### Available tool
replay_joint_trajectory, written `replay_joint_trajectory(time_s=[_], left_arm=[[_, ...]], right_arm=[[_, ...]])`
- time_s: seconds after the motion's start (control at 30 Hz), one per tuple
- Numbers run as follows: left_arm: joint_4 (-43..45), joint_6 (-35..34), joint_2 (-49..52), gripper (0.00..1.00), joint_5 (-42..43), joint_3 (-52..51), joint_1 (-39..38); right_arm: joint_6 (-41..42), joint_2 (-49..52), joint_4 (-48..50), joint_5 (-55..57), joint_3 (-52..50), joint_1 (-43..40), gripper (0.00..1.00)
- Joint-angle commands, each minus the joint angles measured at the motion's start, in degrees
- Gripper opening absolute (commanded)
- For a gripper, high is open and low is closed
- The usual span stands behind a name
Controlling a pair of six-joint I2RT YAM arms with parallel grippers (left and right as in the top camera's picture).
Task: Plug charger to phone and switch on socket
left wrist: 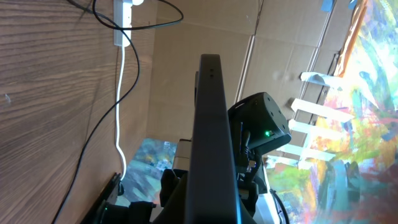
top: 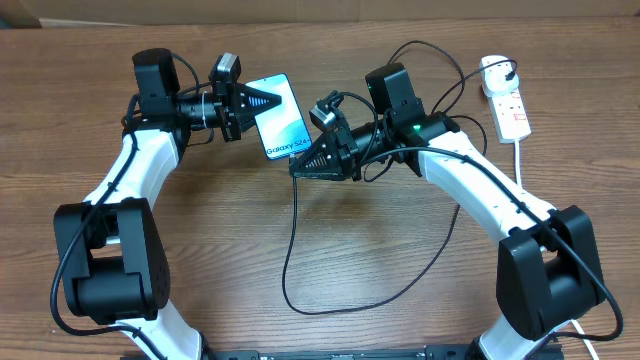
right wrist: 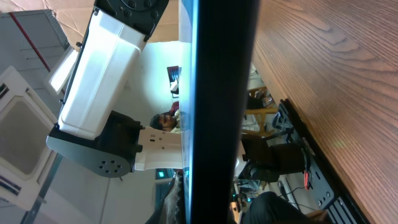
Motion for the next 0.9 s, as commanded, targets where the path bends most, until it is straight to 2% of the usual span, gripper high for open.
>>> replay_joint_trajectory(time_s=[0.0, 0.87], left_arm=[[0.2, -0.9, -0.2, 0.04, 4.3, 1.1, -1.3], [0.2, -0.5, -0.2, 0.04, 4.3, 1.1, -1.3]], right_arm=[[0.0, 0.2, 0.7, 1.6, 0.3, 0.1, 0.04], [-0.2, 0.2, 0.1, 3.3, 0.3, -3.4, 0.04]])
